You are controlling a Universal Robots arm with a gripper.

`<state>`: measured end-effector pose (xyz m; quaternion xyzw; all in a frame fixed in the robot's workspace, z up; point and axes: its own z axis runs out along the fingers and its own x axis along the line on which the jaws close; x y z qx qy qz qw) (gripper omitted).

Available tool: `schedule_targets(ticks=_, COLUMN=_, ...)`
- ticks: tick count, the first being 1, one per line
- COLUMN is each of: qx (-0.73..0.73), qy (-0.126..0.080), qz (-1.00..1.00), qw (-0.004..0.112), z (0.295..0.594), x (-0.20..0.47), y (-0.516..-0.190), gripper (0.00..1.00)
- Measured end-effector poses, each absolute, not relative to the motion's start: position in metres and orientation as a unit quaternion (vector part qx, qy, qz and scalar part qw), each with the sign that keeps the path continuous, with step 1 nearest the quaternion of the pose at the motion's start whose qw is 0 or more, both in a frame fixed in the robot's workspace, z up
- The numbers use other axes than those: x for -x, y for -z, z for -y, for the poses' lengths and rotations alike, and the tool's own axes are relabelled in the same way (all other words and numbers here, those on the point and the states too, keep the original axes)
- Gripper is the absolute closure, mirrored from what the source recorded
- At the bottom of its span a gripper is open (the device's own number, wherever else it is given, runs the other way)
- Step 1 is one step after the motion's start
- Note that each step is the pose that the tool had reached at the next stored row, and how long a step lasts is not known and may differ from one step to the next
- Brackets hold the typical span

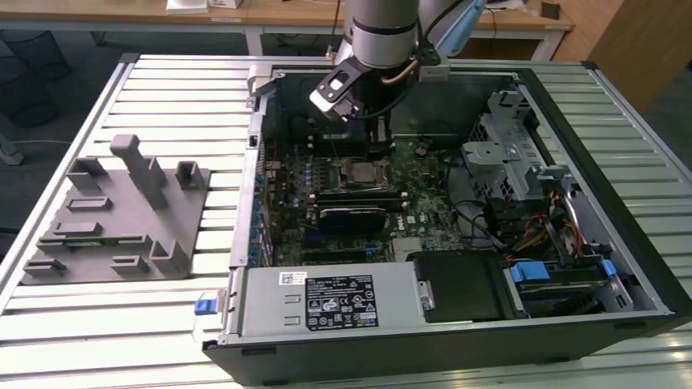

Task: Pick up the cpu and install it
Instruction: 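Close the cpu cover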

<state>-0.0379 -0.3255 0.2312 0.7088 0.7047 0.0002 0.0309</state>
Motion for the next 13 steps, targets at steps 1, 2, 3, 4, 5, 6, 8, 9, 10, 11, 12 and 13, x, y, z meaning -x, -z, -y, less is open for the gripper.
schedule_targets(ticks=1, qx=-0.709, qy=0.000, qz=-0.705, qw=0.031, z=0.3255, x=0.0387, y=-0.2303, gripper=0.89)
schedule_targets(ticks=2, qx=-0.709, qy=0.000, qz=-0.705, qw=0.031, z=0.3255, x=0.0397, y=-0.2298, gripper=0.89)
schedule_targets(ticks=3, qx=-0.709, qy=0.000, qz=-0.705, qw=0.031, z=0.3256, x=0.0409, y=-0.2294, gripper=0.89)
schedule_targets(ticks=4, qx=-0.709, qy=0.000, qz=-0.705, qw=0.031, z=0.3255, x=0.0422, y=-0.2292, gripper=0.89)
schedule_targets(ticks=5, qx=-0.709, qy=0.000, qz=-0.705, qw=0.031, z=0.3255, x=0.0433, y=-0.2291, gripper=0.89)
schedule_targets(ticks=6, qx=-0.709, qy=0.000, qz=-0.705, qw=0.031, z=0.3255, x=0.0439, y=-0.2291, gripper=0.89)
schedule_targets(ticks=8, qx=-0.709, qy=0.000, qz=-0.705, qw=0.031, z=0.3255, x=0.0440, y=-0.2291, gripper=0.89)
schedule_targets(ticks=9, qx=-0.709, qy=0.000, qz=-0.705, qw=0.031, z=0.3255, x=0.0440, y=-0.2291, gripper=0.89)
schedule_targets(ticks=10, qx=-0.709, qy=0.000, qz=-0.705, qw=0.031, z=0.3255, x=0.0440, y=-0.2291, gripper=0.89)
schedule_targets(ticks=11, qx=-0.709, qy=0.000, qz=-0.705, qw=0.031, z=0.3255, x=0.0441, y=-0.2291, gripper=0.89)
schedule_targets(ticks=12, qx=-0.708, qy=0.000, qz=-0.705, qw=0.031, z=0.3255, x=0.0440, y=-0.2291, gripper=0.89)
schedule_targets(ticks=13, qx=-0.707, qy=0.000, qz=-0.707, qw=0.031, z=0.3255, x=0.0440, y=-0.2291, gripper=0.89)
